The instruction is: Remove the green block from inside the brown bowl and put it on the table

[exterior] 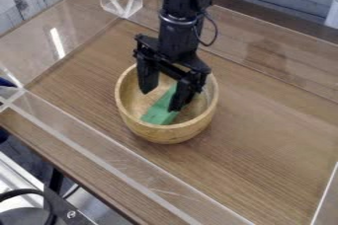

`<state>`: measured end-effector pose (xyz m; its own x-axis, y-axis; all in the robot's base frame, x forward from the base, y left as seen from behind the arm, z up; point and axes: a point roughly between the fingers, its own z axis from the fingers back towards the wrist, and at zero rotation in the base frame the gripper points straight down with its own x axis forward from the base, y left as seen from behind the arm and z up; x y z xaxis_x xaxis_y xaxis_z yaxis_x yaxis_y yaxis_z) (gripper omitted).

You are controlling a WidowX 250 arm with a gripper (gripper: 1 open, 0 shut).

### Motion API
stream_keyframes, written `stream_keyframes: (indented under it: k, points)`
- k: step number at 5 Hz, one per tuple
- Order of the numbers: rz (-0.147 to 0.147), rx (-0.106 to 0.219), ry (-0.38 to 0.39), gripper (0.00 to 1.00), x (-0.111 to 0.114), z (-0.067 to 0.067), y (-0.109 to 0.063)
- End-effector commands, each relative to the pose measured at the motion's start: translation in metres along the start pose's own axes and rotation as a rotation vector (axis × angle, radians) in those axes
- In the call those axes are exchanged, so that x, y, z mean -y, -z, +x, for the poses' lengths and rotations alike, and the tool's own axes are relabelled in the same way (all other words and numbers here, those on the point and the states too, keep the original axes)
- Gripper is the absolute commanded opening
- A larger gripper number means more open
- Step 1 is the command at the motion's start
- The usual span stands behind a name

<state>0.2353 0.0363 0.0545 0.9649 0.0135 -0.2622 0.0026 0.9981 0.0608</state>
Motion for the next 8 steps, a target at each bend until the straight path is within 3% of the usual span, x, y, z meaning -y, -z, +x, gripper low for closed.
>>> stream_keyframes:
  k: [1, 2, 4, 6, 7, 8]
  points:
    - [0.026, 0.000, -0.009, 1.00, -0.009, 0.008, -0.009]
    - [0.031, -0.028, -0.005, 1.00, -0.011, 0.007, -0.010]
    - [0.010, -0.043, 0.040, 1.00, -0.004, -0.003, -0.010]
    - [0.058, 0.000, 0.032, 1.00, 0.019, -0.003, -0.019]
    - [0.055, 0.046, 0.007, 1.00, 0.015, -0.005, -0.027]
    - [0.033, 0.128, 0.010, 1.00, 0.013, -0.002, -0.037]
